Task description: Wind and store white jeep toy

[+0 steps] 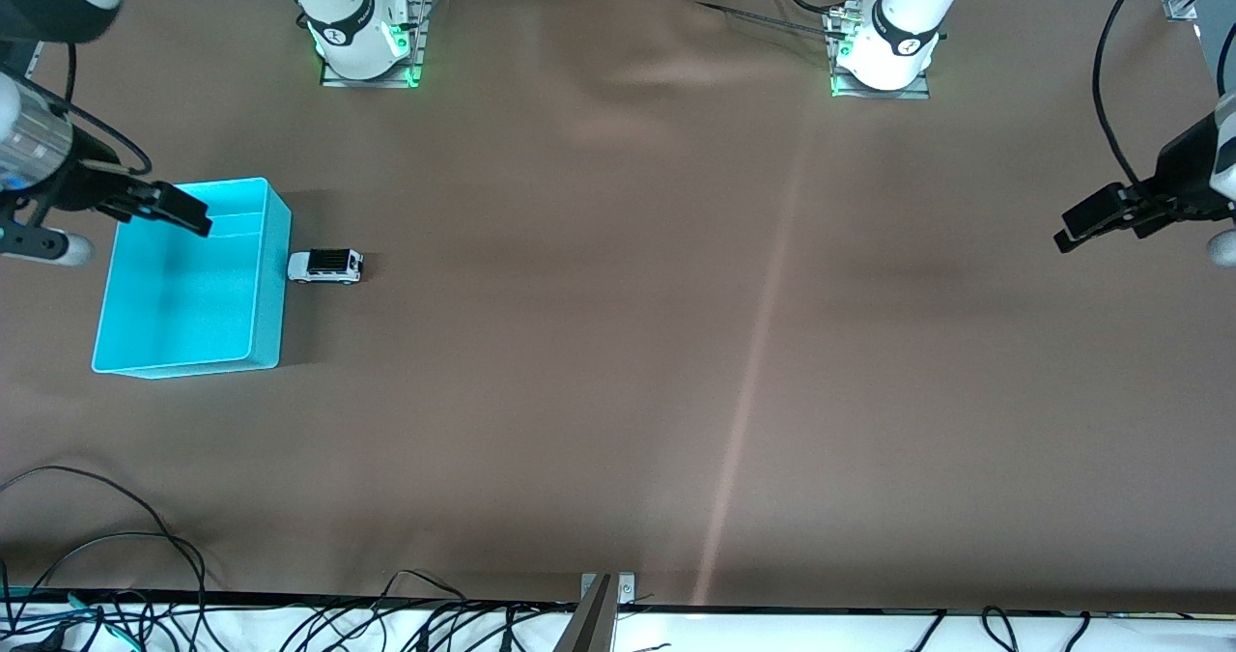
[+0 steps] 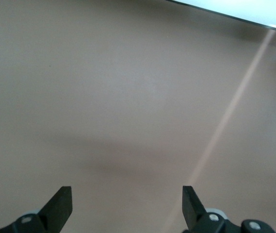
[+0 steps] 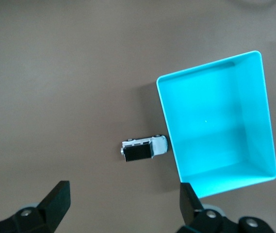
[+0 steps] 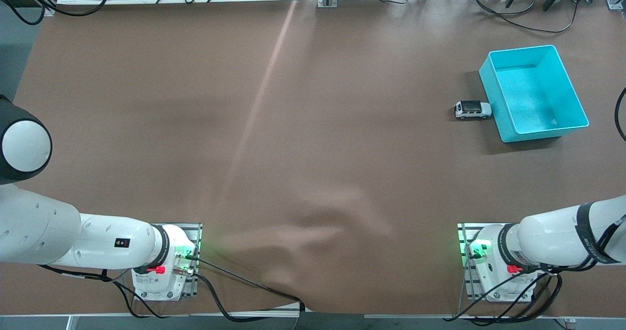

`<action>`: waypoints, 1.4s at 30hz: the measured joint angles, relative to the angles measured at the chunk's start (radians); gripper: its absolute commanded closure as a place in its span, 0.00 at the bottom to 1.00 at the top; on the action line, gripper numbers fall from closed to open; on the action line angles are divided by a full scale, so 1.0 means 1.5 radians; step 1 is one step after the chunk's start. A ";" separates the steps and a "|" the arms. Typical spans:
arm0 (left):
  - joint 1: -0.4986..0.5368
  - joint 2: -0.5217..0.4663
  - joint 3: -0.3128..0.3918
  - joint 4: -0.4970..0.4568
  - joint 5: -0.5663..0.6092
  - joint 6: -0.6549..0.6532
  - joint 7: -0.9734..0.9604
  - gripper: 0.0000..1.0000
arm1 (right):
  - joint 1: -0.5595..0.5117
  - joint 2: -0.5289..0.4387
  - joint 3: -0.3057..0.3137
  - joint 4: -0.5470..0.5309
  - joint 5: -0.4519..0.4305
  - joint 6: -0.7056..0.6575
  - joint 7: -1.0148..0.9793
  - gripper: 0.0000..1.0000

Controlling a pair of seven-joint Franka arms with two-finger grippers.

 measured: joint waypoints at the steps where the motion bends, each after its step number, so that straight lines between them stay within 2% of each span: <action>1: 0.000 -0.001 0.000 0.002 0.000 -0.001 0.000 0.00 | 0.000 -0.001 0.000 -0.011 0.000 0.010 0.001 0.00; 22: -0.004 -0.001 -0.005 0.011 0.000 -0.003 0.000 0.00 | 0.000 -0.038 0.001 -0.266 0.000 0.140 -0.024 0.00; 34: -0.004 -0.001 -0.005 0.011 0.000 -0.007 0.041 0.00 | -0.002 -0.070 0.000 -0.332 0.000 0.158 -0.132 0.00; 42: -0.001 -0.001 -0.002 0.011 0.000 -0.018 0.131 0.00 | -0.004 -0.073 0.000 -0.404 0.000 0.230 -0.135 0.00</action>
